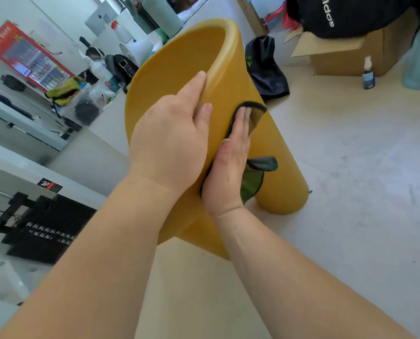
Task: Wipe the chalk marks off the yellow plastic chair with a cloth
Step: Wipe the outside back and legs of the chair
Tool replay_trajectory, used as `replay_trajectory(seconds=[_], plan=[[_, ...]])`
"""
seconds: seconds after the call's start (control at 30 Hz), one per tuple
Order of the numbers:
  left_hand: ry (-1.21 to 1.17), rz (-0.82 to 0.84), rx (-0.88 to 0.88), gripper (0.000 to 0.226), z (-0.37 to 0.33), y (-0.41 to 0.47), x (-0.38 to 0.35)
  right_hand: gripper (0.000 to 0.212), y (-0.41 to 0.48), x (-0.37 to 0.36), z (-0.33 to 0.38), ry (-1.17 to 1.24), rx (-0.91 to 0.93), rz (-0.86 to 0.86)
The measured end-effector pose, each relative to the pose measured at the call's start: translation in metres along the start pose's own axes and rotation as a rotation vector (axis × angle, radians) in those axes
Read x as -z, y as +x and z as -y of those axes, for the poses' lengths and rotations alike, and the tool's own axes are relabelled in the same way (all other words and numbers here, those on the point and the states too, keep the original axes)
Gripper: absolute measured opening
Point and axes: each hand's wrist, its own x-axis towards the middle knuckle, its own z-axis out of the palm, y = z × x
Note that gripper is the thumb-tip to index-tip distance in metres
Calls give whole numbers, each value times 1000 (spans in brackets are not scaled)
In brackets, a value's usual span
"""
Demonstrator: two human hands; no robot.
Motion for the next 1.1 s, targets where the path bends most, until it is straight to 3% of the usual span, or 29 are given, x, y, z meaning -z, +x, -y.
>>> replay_trajectory(seconds=[0.07, 0.13, 0.2, 0.3, 0.37, 0.47, 0.6, 0.67, 0.77, 0.83, 1.1], plan=[[37, -10, -4, 48, 1, -2, -1, 75, 8, 0, -13, 50, -31, -5], [44, -2, -11, 48, 2, -3, 0, 71, 12, -1, -36, 184, -247, 4], [43, 5, -14, 48, 3, -5, 0, 89, 10, 0, -53, 314, -584, 46], [20, -1, -18, 47, 12, -14, 3, 98, -21, -1, -44, 271, -751, 136], [-3, 9, -21, 46, 27, -28, 9, 97, -55, -4, -10, 235, -669, 185], [-45, 24, -10, 47, 52, -55, 21, 95, -85, -10, 31, 62, -221, 336], [-80, 25, 6, 46, 72, -71, 27, 88, -36, -19, 49, -123, 25, 298], [-74, 32, 6, 46, 73, -73, 28, 85, -1, -15, 33, -116, 40, 247], [-96, 43, 23, 46, 69, -73, 32, 88, 37, -8, 9, 74, -243, 217], [-91, 55, 55, 46, 63, -68, 36, 81, 29, -7, 11, 50, -312, 209], [-60, 162, 104, 46, 10, 22, 19, 82, -93, -18, 15, -162, -14, 456]])
